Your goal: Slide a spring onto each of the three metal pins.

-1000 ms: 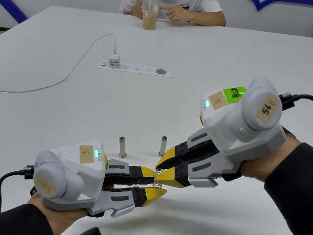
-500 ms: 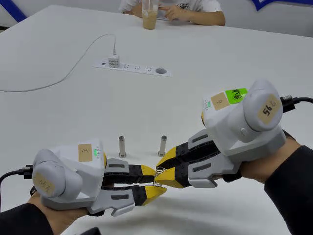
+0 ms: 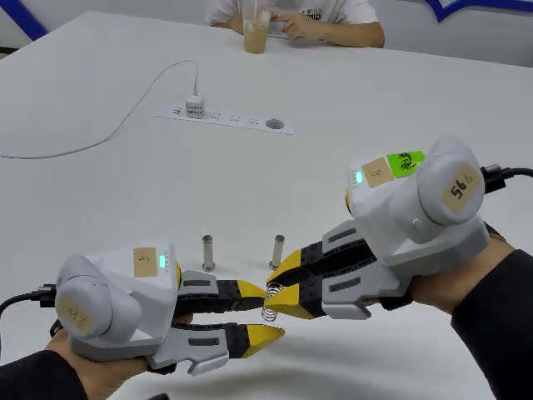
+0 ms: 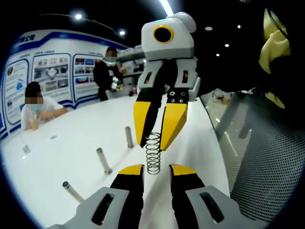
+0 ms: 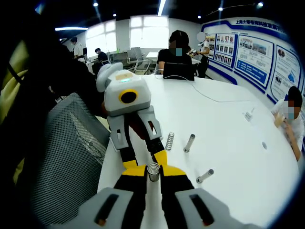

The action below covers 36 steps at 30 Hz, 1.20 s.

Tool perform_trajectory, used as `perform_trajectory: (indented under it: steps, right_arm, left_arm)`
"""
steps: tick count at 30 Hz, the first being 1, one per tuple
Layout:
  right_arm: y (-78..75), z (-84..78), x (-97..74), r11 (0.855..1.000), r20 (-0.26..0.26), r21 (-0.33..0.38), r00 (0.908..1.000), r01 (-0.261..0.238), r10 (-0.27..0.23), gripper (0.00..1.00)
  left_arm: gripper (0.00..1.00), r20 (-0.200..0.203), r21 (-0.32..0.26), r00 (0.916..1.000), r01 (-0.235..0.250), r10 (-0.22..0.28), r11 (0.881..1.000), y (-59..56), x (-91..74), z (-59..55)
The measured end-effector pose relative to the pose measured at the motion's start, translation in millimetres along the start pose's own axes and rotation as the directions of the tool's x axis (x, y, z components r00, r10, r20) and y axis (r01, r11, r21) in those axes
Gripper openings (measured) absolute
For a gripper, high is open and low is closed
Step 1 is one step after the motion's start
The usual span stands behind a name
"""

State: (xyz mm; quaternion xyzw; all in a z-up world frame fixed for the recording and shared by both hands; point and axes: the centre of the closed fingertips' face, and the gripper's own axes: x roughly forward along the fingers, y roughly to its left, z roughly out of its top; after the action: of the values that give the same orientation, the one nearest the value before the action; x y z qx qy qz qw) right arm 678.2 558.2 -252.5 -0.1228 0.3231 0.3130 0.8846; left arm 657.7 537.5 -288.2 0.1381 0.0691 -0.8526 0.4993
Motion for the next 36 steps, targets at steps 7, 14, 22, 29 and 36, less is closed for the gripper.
perform_trajectory:
  steps: [7, 14, 22, 29, 36]
  right_arm:
    - [-6.2, -0.9, -3.5, 1.0, -0.008, 0.0, 0.9997, 0.024, -0.024, 0.12]
    - [-15.0, 0.0, -9.2, 0.999, -0.004, 0.007, 0.9986, 0.052, -0.052, 0.12]
    - [-26.0, 3.4, -13.8, 0.996, 0.005, 0.01, 0.9962, 0.087, -0.088, 0.12]
    - [-39.8, 3.7, -15.7, 0.992, 0.009, 0.021, 0.992, 0.126, -0.126, 0.12]
    - [-54.3, 4.6, -18.3, 0.985, 0.021, 0.033, 0.9852, 0.169, -0.17, 0.12]
  left_arm:
    - [0.36, 0.006, -0.053, 0.9999, -0.014, 0.015, 0.999, 2.6, -2.6, 0.0]
    - [0.45, 0.002, -0.081, 0.9995, -0.032, 0.032, 0.996, 4.8, -4.4, -2.1]
    - [0.53, -0.002, -0.104, 0.9988, -0.049, 0.049, 0.993, 7.4, -5.3, -4.3]
    - [0.59, -0.009, -0.126, 0.998, -0.064, 0.063, 0.99, 9.9, -6.3, -7.1]
    - [0.61, -0.01, -0.132, 0.9978, -0.066, 0.065, 0.989, 10.3, -6.4, -8.4]
